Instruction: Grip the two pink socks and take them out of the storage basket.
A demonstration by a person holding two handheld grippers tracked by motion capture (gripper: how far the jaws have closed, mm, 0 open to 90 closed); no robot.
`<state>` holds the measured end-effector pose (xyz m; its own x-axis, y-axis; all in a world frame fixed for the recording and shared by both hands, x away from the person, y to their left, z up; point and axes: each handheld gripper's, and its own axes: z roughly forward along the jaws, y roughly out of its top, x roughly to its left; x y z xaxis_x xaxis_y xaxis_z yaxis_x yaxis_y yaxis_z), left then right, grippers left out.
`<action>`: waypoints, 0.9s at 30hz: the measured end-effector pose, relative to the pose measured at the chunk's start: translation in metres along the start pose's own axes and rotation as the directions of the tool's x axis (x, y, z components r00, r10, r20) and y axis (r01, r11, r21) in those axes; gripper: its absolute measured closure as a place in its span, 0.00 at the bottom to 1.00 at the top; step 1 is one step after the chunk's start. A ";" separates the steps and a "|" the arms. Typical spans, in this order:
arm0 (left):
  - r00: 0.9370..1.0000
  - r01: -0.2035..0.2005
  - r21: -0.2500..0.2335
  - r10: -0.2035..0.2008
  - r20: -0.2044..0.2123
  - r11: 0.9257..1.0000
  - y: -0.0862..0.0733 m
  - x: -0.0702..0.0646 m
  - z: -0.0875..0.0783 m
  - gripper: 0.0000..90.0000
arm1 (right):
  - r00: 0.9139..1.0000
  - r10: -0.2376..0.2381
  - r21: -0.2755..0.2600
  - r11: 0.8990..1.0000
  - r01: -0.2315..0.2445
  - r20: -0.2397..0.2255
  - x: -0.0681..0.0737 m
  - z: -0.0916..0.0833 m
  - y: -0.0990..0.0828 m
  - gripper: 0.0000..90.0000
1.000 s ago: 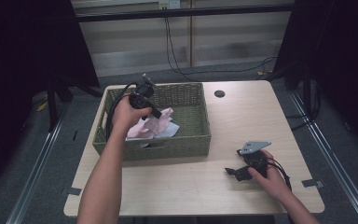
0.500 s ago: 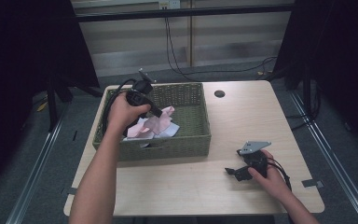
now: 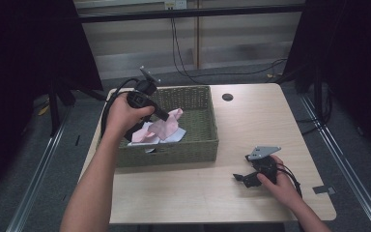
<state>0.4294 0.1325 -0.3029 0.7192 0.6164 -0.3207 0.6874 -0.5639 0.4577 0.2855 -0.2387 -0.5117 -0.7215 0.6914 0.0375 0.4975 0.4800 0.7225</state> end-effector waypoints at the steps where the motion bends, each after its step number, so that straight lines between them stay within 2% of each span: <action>1: 1.000 -0.012 0.012 0.012 -0.005 1.000 0.000 -0.001 -0.002 0.94 | 1.000 0.000 0.000 1.000 0.000 0.000 0.000 0.000 0.000 0.12; 3: 1.000 -0.017 0.015 0.017 -0.015 1.000 0.000 -0.004 -0.005 0.94 | 1.000 0.001 0.000 1.000 -0.001 0.000 0.000 0.000 0.000 0.12; 7: 1.000 -0.023 0.015 0.023 -0.003 1.000 -0.002 -0.010 -0.009 0.94 | 1.000 0.000 0.000 1.000 0.000 0.000 0.000 0.000 0.000 0.12; 12: 0.999 -0.052 0.028 0.052 0.009 0.998 -0.004 -0.021 -0.012 0.94 | 1.000 0.000 0.000 1.000 0.000 0.001 0.000 0.000 0.000 0.12; 27: 0.993 -0.115 0.033 0.114 0.034 0.993 -0.013 -0.041 -0.009 0.94 | 1.000 -0.002 -0.001 1.000 0.002 0.000 0.000 0.000 0.000 0.12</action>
<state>0.3900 0.1191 -0.2881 0.7960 0.5287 -0.2947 0.6029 -0.6493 0.4636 0.2856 -0.2388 -0.5119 -0.7222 0.6908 0.0361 0.4958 0.4805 0.7234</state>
